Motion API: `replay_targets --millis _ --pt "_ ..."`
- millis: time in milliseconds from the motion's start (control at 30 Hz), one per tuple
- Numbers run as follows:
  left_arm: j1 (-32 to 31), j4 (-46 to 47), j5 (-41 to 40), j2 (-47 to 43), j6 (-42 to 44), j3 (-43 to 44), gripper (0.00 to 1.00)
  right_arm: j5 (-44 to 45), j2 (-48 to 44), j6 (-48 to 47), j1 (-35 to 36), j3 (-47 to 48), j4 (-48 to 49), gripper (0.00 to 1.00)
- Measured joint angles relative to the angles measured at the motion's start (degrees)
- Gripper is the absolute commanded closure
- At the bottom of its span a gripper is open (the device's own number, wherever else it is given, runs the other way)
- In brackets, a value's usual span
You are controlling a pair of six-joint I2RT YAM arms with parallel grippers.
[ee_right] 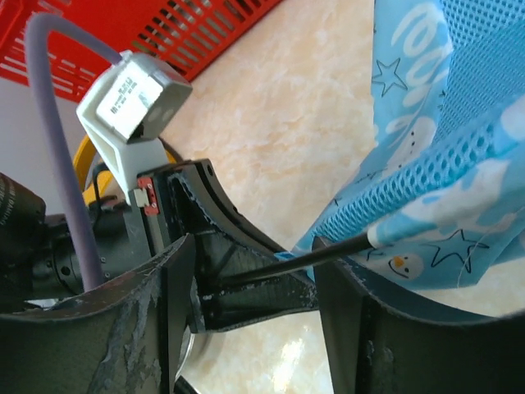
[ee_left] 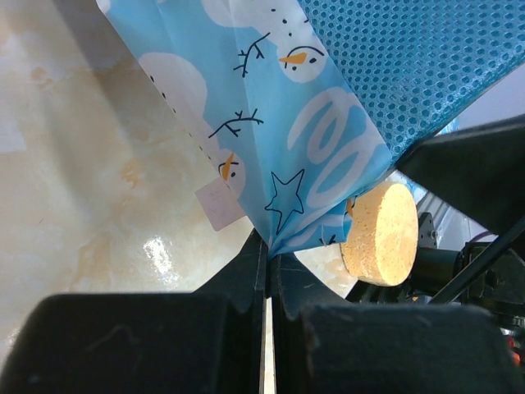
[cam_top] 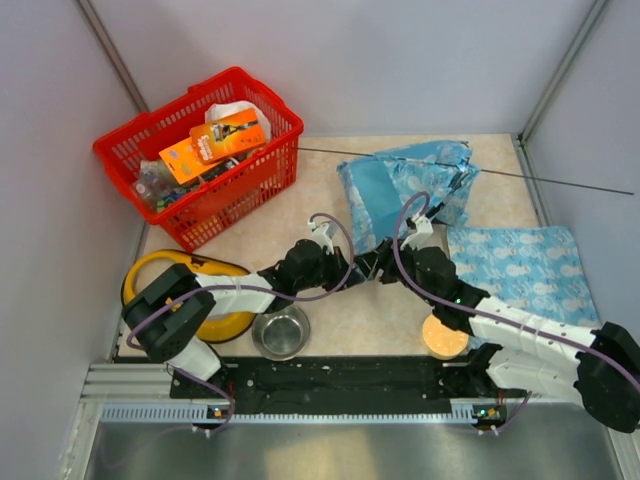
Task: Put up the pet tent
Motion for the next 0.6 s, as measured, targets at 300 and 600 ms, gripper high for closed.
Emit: replay_targets --millis 300,600 --pt "0.0 -0.5 0.0 0.0 1.9 0.0 1.0 -2.8 0.1 3.0 0.0 -3.3 1.5 0.61" --pt "0.0 -1.0 -0.1 0.0 3.0 0.0 1.0 -4.9 4.6 6.0 0.0 -5.1 9.7 0.71"
